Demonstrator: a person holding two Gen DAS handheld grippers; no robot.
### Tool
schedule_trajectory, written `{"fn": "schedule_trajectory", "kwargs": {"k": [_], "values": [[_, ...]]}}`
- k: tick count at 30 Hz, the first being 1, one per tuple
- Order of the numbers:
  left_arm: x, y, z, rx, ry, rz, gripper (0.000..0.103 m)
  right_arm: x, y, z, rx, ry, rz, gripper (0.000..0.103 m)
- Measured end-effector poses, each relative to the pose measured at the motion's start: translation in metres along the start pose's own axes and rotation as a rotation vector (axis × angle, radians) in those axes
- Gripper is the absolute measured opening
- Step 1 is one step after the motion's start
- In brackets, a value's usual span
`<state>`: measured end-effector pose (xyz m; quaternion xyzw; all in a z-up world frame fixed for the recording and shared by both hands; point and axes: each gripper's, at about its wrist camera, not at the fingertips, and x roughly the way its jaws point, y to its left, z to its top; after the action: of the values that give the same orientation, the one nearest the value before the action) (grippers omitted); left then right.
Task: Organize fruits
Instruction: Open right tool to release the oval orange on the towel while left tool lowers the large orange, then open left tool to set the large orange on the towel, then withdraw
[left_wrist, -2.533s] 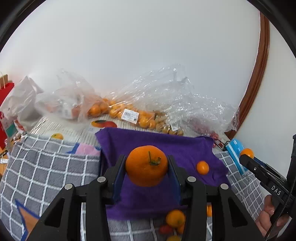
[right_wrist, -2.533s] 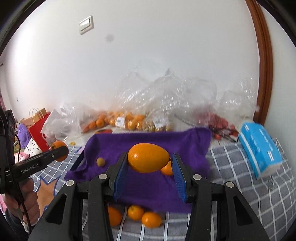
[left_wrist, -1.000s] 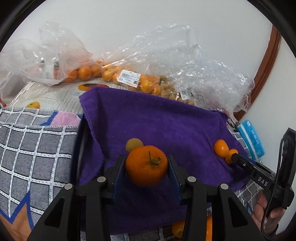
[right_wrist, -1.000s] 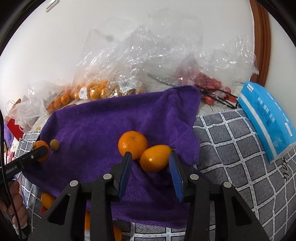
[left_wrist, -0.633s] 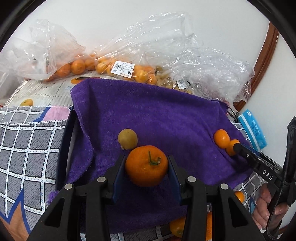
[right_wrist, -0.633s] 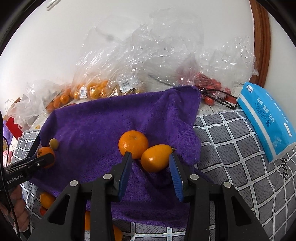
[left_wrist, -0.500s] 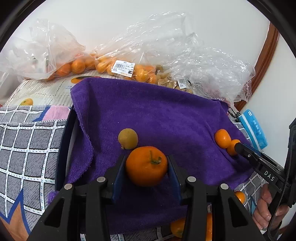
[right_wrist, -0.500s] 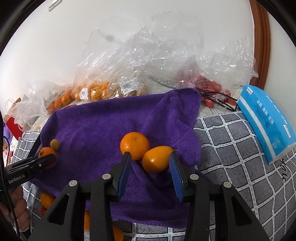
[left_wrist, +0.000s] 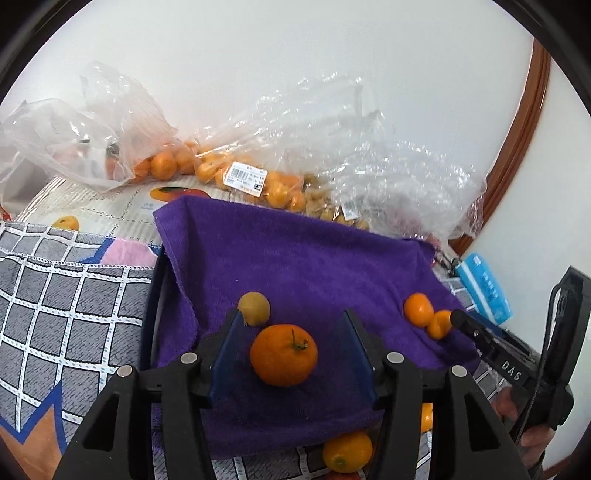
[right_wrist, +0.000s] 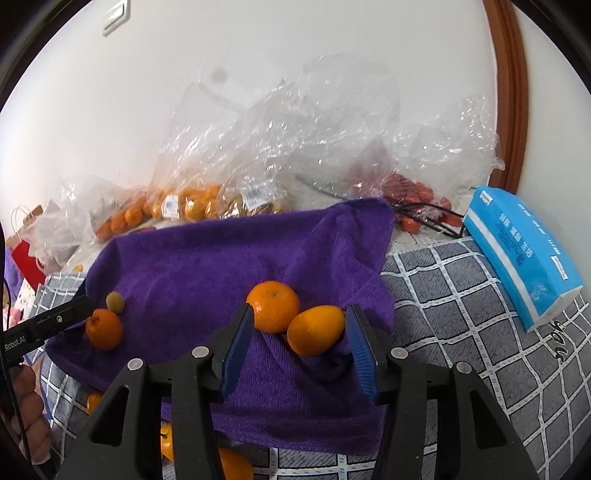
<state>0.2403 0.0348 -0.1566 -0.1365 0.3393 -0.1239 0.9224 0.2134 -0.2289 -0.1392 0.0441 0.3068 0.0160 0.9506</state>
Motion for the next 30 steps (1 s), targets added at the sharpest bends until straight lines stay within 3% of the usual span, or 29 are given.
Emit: {"fn": "schedule_trajectory", "kwargs": {"k": [8, 13, 24, 30], "values": [[-0.01, -0.002, 0.002, -0.009, -0.043, -0.009, 0.052, -0.022, 0.009, 0.001, -0.034, -0.075, -0.039, 0.051], [-0.013, -0.003, 0.001, -0.001, -0.043, -0.022, 0.052, -0.034, 0.008, -0.006, 0.006, -0.006, 0.004, 0.051], [-0.021, -0.007, -0.002, 0.011, -0.063, -0.027, 0.052, -0.048, 0.03, -0.064, -0.022, 0.093, 0.103, 0.049], [-0.019, -0.007, -0.001, 0.007, -0.053, -0.037, 0.052, -0.038, 0.039, -0.079, -0.052, 0.129, 0.083, 0.043]]}}
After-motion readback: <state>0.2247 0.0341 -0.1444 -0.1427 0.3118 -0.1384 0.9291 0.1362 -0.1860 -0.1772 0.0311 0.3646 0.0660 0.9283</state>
